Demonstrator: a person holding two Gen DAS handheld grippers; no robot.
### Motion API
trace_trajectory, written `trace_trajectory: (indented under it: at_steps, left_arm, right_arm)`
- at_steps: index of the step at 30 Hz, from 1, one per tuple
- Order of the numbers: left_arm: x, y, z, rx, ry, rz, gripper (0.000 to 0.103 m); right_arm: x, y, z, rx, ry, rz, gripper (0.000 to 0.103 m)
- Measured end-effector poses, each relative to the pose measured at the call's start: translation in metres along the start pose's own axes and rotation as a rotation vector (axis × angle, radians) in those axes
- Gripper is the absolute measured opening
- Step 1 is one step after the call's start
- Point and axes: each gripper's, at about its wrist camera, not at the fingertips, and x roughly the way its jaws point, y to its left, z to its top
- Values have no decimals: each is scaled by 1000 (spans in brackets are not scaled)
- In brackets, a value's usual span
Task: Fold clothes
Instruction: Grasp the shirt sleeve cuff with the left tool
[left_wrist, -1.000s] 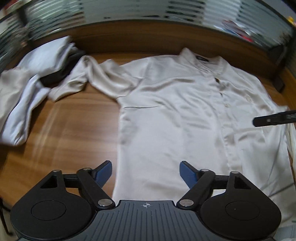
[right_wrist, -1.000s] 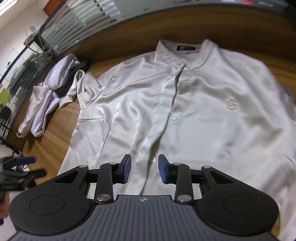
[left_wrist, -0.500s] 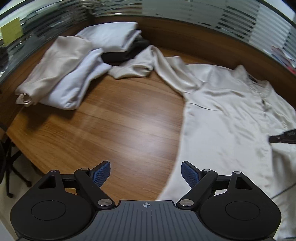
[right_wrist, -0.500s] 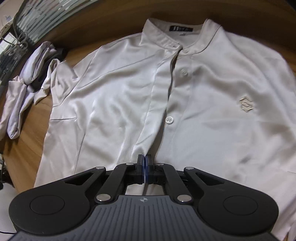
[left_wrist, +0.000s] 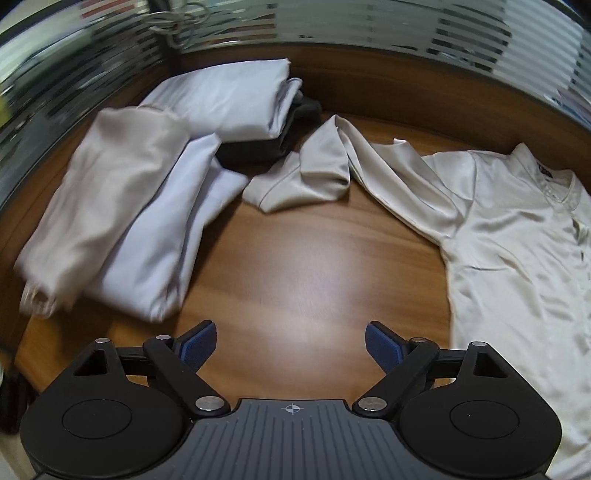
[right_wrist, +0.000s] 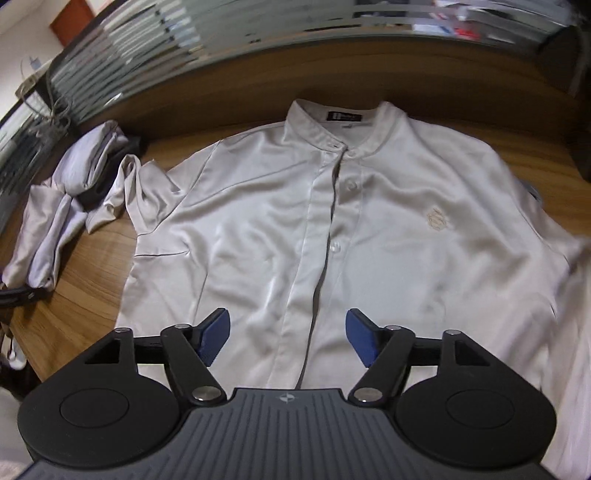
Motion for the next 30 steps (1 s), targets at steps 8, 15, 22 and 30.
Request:
trace_trajectory:
  at_steps: [8,15,22,30]
  left_arm:
    - [62,14,39,215,-21,-56,94]
    - [108,22,73,300,-50,-129,94]
    - [144,31,104,313,-58,-146,94]
    - [162,46,116,252,-54,-186,92]
  right_arm:
    - [-42,31,-61,108,-44,-185,94]
    - [-67,71,-103,261,-129,-294,102]
    - [-68,101,-127,339,-124,-345,102]
    - [-74,115,-133,380,-132,-372,102]
